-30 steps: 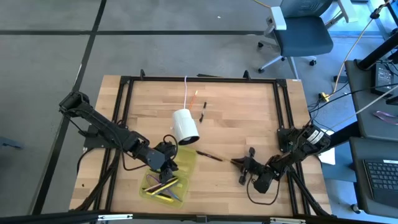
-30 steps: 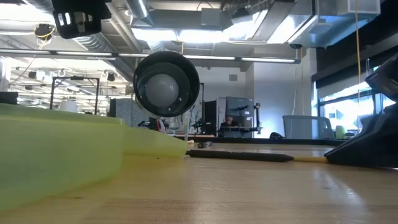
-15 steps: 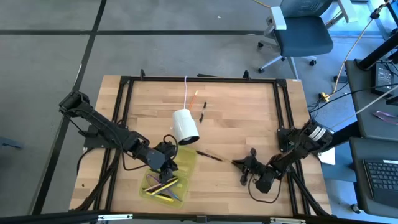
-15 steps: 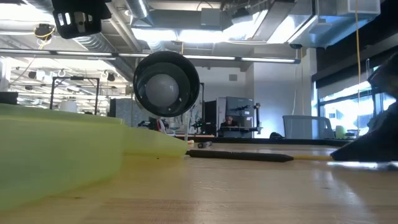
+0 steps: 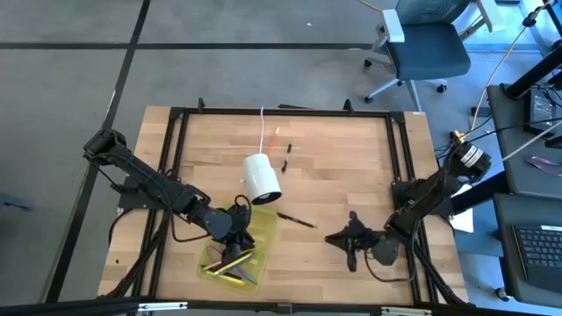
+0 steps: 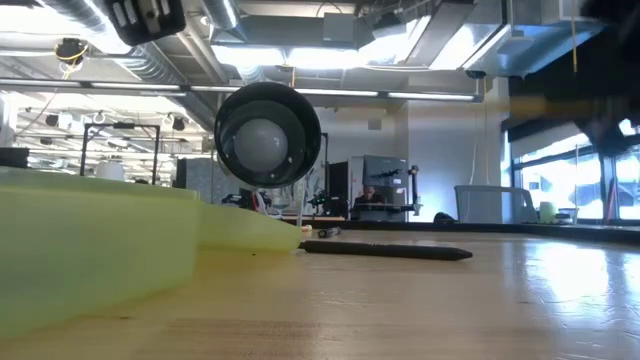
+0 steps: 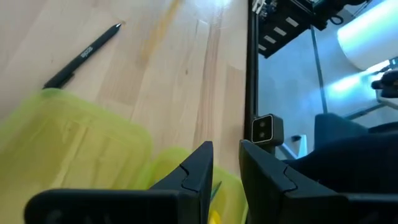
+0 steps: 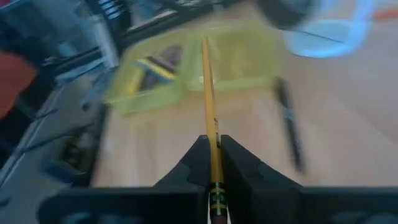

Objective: Pick & place school supplies into a supply box
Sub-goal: Put the yellow pencil into the supply box

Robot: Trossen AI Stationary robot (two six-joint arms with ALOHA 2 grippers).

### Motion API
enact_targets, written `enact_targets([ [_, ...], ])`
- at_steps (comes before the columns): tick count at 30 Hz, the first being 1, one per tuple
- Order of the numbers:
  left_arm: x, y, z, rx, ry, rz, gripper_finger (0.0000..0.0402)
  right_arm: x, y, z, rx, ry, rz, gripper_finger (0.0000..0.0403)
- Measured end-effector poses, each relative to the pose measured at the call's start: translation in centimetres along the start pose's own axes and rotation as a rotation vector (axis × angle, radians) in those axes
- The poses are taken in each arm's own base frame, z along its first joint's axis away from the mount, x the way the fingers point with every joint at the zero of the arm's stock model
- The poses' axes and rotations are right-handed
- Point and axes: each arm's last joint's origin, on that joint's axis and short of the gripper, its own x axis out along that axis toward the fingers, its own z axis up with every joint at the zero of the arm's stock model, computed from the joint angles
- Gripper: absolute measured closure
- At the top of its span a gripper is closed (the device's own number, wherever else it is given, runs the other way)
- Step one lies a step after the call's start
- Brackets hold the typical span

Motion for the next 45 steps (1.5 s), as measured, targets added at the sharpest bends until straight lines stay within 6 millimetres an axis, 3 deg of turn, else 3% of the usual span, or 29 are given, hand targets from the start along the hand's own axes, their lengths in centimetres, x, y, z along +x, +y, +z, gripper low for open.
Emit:
enact_targets([
  [5,0.0,0.1,0.4,0.009,-0.021,-0.012,0.0329,2.3,2.9,3.7,-0.121,0.102,0.001,0.0377],
  [8,0.0,0.0,0.4,0.035,-0.026,-0.017,0.0329,4.0,3.9,5.7,-0.191,0.177,-0.027,0.0377],
  [12,0.0,-0.1,0.5,0.071,-0.031,-0.033,0.0329,6.6,4.9,7.4,-0.254,0.256,0.077,0.0372],
  [15,0.0,-0.2,0.7,0.115,-0.050,-0.045,0.0329,8.5,4.6,7.6,-0.288,0.326,0.149,0.0372],
  [19,0.0,-0.2,1.1,0.157,-0.071,-0.059,0.0329,10.8,4.8,8.4,-0.316,0.297,0.226,0.0375],
  [25,-0.1,0.2,1.3,0.175,-0.050,-0.053,0.0329,14.0,5.2,8.6,-0.313,0.286,0.222,0.0372],
  [34,-3.7,0.2,1.7,0.222,-0.095,-0.052,0.0329,19.2,7.0,8.5,-0.333,0.233,0.263,0.0371],
  [39,-5.5,-0.1,1.7,0.258,-0.138,-0.053,0.0329,22.2,7.2,8.2,-0.320,0.222,0.244,0.0372],
  [45,-6.5,-0.5,1.5,0.285,-0.173,-0.064,0.0329,24.2,6.8,7.6,-0.307,0.240,0.253,0.0370],
])
